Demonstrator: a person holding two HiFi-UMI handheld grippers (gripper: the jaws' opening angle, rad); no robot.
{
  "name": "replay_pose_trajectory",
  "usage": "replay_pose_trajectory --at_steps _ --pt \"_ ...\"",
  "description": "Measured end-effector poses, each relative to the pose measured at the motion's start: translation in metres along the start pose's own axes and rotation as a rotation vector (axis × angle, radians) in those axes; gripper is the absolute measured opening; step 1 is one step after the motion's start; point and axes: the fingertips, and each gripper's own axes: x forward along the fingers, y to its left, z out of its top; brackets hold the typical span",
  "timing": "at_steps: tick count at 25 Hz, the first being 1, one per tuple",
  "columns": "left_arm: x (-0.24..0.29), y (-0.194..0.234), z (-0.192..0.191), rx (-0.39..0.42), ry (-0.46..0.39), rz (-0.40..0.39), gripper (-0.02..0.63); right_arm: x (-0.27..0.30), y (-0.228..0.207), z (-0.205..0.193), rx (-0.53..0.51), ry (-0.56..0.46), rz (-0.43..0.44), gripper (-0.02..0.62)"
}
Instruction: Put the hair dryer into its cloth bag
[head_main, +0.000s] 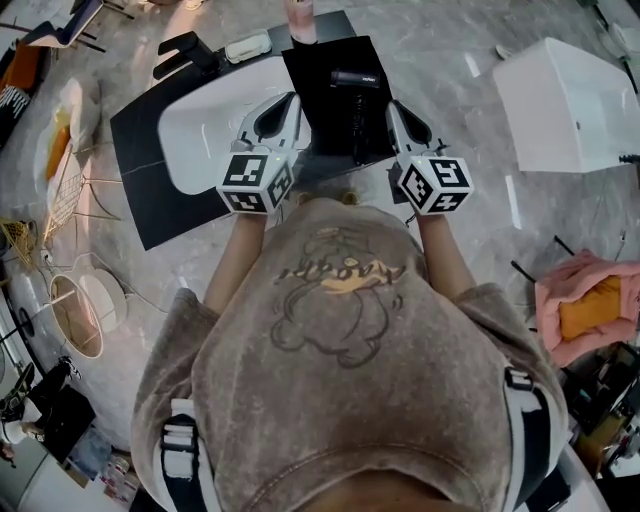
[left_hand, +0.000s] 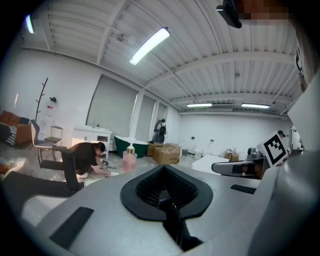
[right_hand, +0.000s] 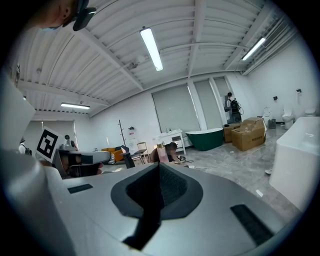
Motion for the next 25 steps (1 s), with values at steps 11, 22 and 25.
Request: replay_pose_trajectory --at_steps 11,22,25 --pt "0.011 -0.003 -0.003 0.009 0.012 -0.033 0.018 0.008 -0.005 -0.01 0.014 0.052 0.005 0.143" --pt "0.015 0.003 -0.006 0.0 0.016 -0.022 0.018 0.04 -0.016 -0.061 0.064 0.216 0.016 0.42" --pt "0.019 0.009 -0.009 -0.001 0.027 -0.019 0.018 0.059 -0.019 -0.084 0.058 0.277 0.037 0.419"
